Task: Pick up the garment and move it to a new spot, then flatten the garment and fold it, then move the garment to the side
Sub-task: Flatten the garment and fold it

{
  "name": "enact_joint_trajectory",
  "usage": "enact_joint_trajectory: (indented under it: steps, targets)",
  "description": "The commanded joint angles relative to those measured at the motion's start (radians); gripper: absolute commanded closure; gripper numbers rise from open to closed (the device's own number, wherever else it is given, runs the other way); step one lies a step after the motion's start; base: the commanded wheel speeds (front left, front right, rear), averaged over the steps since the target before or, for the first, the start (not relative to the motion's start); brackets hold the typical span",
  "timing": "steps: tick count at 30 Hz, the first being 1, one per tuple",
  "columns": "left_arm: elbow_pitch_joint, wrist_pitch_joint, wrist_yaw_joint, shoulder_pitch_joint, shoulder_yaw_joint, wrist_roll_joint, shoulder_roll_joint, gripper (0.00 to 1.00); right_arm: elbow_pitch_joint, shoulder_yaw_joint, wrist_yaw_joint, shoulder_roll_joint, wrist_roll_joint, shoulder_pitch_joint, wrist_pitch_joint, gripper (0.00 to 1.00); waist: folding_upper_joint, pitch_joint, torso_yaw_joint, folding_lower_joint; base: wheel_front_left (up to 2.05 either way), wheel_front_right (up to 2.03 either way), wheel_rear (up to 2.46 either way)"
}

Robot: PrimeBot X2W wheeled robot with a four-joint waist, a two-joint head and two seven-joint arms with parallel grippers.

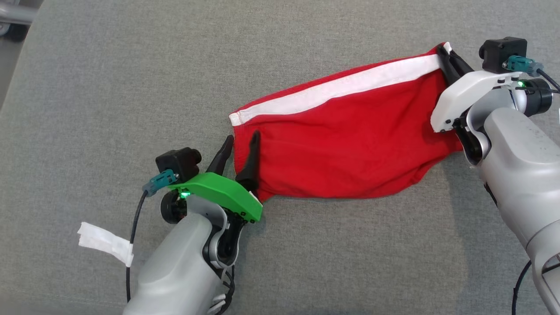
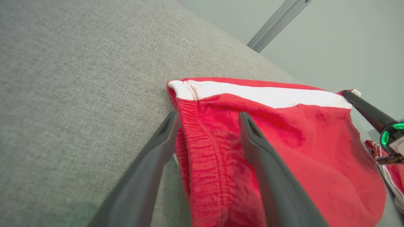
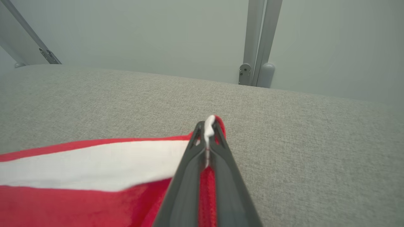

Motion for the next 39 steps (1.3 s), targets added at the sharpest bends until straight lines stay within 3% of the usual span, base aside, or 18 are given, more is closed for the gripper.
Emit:
enact_joint_trajectory:
  steps: [1,9,18,27,39]
  targets:
    - [-0.013,-0.009,0.000,-0.013,-0.007,0.022,0.002,0.00,0.007,0.014,0.000,-0.002,0.011,-0.013,-0.006,0.00,0.0000,-0.001,0.002,0.0000,0.00,0.00,0.00]
    - [-0.144,-0.027,0.027,0.071,-0.005,0.131,0.048,0.00,-0.014,0.080,0.000,-0.034,0.063,-0.016,-0.012,0.00,0.0000,-0.022,0.005,0.0000,0.00,0.00,0.00]
    - [-0.400,-0.026,0.097,0.281,0.123,0.267,0.116,0.00,-0.066,0.144,0.000,-0.100,0.158,0.078,0.002,0.00,0.0000,-0.097,-0.021,0.0000,0.00,0.00,0.00]
    - [-0.557,-0.026,0.127,0.474,0.193,0.324,0.112,0.00,-0.091,0.225,0.000,-0.120,0.271,0.168,0.099,0.00,0.0000,-0.167,-0.031,0.0000,0.00,0.00,0.00]
    - [-0.597,-0.026,0.133,0.523,0.208,0.401,0.104,0.00,0.040,0.255,0.000,-0.112,0.332,0.134,0.197,0.00,0.0000,-0.145,0.067,0.0000,0.00,0.00,0.00]
